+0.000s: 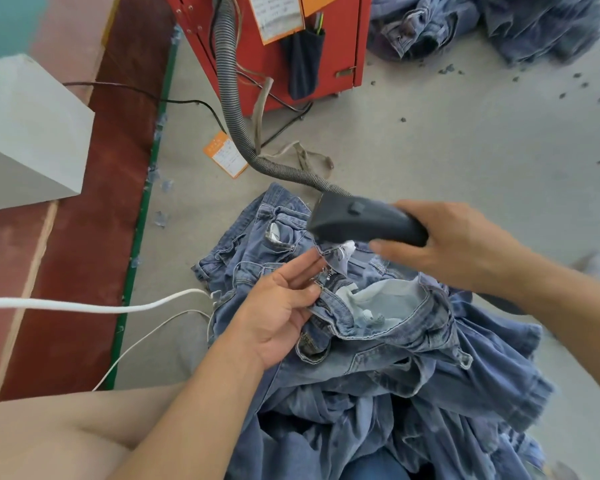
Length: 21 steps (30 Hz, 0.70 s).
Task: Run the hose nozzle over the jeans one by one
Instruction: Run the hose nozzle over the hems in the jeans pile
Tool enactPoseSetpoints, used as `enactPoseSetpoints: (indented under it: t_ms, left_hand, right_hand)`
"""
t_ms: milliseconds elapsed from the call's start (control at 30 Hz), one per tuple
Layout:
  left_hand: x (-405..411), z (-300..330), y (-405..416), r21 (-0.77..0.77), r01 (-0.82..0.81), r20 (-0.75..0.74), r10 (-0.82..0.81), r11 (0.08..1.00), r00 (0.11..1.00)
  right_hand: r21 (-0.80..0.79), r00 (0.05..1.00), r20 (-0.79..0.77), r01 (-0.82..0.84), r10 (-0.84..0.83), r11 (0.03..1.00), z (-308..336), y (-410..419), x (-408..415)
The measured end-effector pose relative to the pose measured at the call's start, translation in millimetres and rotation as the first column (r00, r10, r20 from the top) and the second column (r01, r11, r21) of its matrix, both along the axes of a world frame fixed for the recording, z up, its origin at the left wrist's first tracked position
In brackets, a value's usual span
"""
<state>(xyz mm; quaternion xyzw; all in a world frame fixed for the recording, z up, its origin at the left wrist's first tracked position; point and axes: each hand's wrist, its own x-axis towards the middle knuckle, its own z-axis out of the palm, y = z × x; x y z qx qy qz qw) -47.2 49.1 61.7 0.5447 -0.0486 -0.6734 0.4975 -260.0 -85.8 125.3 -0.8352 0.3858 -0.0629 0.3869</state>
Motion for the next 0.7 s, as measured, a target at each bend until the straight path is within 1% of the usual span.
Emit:
enactPoseSetpoints:
  t_ms: [67, 100, 233, 333, 367, 433, 533, 633, 700]
  left_hand:
    - [2.4, -0.1, 0.5, 0.006, -0.016, -0.008, 0.016, 1.000, 1.000]
    - [3.3, -0.3, 0.2, 0.008, -0.026, -0.012, 0.026, 1.000, 1.000]
    - [5.4, 0.6, -0.8, -0.001, -0.011, -0.029, 0.011, 1.000, 1.000]
    - [3.9, 1.1, 0.6, -0.006, 0.027, -0.074, -0.027, 1.000, 0.997]
    - [3.5, 2.3, 0.6, -0.013, 0.039, -0.087, -0.040, 0.999, 0.995]
    - [3.5, 4.6, -0.8, -0.011, 0.026, -0.104, -0.027, 1.000, 0.994]
    - [3.7, 4.3, -2.8, 0.026, -0.026, -0.112, 0.029, 0.999, 0.993]
    - [3.3, 3.2, -4.6, 0.034, -0.048, -0.098, 0.051, 0.998, 0.994]
    - [2.6, 2.8, -5.3, 0.024, -0.045, -0.079, 0.047, 0.999, 0.996]
  right_hand:
    - [0.012, 0.997, 0.041, 0.062, -0.062, 0.998, 3.4, -9.0, -5.1]
    - [0.027, 0.997, 0.041, 0.066, -0.068, 0.997, 5.5, -13.7, -11.8]
    - [0.117, 0.998, -0.040, -0.049, 0.054, 0.992, 11.6, -17.5, -29.1]
    - [0.092, 0.989, -0.070, -0.122, 0.129, 0.988, 2.9, -5.0, -16.2]
    - [0.063, 0.991, -0.057, -0.118, 0.122, 0.991, 0.5, -1.7, -9.9]
    - [-0.004, 0.998, -0.021, -0.055, 0.055, 0.998, -1.5, 0.0, -1.7]
    - [-0.031, 0.997, 0.036, 0.070, -0.069, 0.997, 3.0, -8.3, -7.3]
    - [-0.016, 0.999, 0.026, 0.044, -0.044, 0.999, 8.7, -16.1, -24.7]
    - [0.019, 0.999, -0.037, -0.018, 0.019, 1.000, 11.2, -12.3, -29.1]
